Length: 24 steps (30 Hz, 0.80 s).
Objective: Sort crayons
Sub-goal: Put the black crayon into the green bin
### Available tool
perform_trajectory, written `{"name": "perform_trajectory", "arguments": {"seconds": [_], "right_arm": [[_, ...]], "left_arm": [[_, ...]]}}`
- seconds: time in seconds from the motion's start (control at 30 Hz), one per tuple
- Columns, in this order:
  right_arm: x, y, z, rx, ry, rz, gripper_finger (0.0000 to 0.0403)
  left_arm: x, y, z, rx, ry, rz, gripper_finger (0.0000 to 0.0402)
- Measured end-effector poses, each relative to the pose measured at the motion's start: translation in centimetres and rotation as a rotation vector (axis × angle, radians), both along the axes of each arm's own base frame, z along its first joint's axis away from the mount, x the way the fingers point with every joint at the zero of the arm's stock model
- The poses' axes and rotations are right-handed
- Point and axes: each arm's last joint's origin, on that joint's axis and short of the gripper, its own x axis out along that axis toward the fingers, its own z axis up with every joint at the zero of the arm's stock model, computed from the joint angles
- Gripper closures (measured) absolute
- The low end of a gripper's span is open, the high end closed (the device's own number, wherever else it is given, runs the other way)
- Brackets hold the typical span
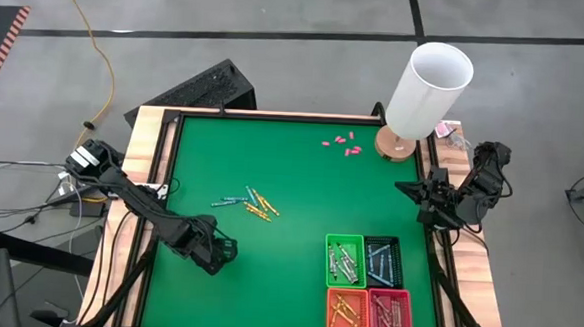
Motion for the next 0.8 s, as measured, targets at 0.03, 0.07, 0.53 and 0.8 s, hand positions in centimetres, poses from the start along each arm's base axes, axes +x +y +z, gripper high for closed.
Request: {"name": "perform_trajectory", "arguments": {"seconds": [0.03,0.07,0.53,0.8], "right_arm": [[0.00,0.00,0.00,0.000,0.000,0.000,0.0403],[0.00,0.00,0.00,0.000,0.000,0.000,0.0403],[0.00,0.00,0.00,-0.003,0.001,0.001,0.0403],[0.00,0.00,0.00,-0.003,0.001,0.001,0.0403]], "left_arm": [[-0.01,0.03,0.00,0.007,-0.001,0.003,0.0260],[-0.05,0.07,-0.02,0.011,0.002,0.008,0.0260],[-0.25,0.31,-0.07,0.049,0.009,0.033,0.0260],[-0.24,0.31,-0.07,0.048,0.008,0.043,0.0260]]}}
